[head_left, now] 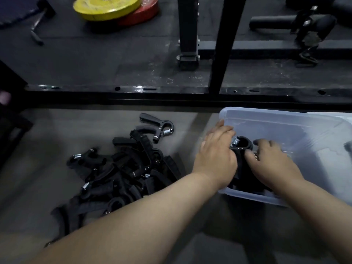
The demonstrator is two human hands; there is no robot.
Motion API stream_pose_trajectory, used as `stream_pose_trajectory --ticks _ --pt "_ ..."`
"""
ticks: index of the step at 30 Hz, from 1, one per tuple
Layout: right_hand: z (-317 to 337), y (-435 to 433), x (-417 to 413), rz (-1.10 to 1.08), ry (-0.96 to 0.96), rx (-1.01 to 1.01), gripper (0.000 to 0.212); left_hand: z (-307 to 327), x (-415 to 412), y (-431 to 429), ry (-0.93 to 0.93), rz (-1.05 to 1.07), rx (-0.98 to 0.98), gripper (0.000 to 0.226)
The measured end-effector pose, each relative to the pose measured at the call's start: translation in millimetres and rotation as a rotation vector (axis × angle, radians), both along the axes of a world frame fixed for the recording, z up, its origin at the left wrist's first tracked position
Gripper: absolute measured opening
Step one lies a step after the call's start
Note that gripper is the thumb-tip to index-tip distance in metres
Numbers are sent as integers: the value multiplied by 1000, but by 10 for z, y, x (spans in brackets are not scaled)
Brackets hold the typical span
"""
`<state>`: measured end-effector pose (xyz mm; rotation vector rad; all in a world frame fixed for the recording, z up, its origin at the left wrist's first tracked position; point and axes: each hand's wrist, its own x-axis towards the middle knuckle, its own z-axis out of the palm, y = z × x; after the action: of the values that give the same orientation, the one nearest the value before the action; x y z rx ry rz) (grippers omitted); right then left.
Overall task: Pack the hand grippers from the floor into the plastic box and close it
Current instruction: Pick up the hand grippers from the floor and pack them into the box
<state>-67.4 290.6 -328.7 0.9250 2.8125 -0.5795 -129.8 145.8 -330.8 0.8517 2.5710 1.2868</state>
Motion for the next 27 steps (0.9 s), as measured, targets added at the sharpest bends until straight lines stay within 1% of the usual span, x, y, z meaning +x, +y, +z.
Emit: stream_pose_trajectory --ticks 5,8,10,12,13,15,17,19,22,24,25,27 --pt "241 -182 -163 103 400 -212 41 26 43 10 -21 4 -11 63" --pt "372 -441 -350 142 489 -292 41 30 67 -20 -71 25 20 62" --pt "373 -586 -477 157 476 -334 45 1 81 -82 -144 69 118 65" --pt "305 -692 -526 154 429 -402 52 -72 111 -184 -209 109 202 63" --pt "245 -738 -513 165 404 -418 55 -133 130 -249 -225 114 196 62" --pt "130 -827 -433 195 358 -424 57 -275 181 -396 -236 88 119 61" --pt "86 -879 -368 199 346 -443 59 -403 215 -546 -164 39 77 59" --pt "82 -873 -364 193 338 -459 60 -460 206 -659 -49 -8 95 57" --pt "86 -836 -379 226 301 -385 60 -500 66 -791 75 -12 103 54" --pt "73 -833 -380 239 305 -355 61 -549 -154 -888 136 61 42 55" --pt "71 -846 -378 238 307 -349 61 -586 -302 -934 159 113 -31 57" --pt "64 -858 -369 229 313 -341 60 -628 -630 -989 186 192 -246 60"
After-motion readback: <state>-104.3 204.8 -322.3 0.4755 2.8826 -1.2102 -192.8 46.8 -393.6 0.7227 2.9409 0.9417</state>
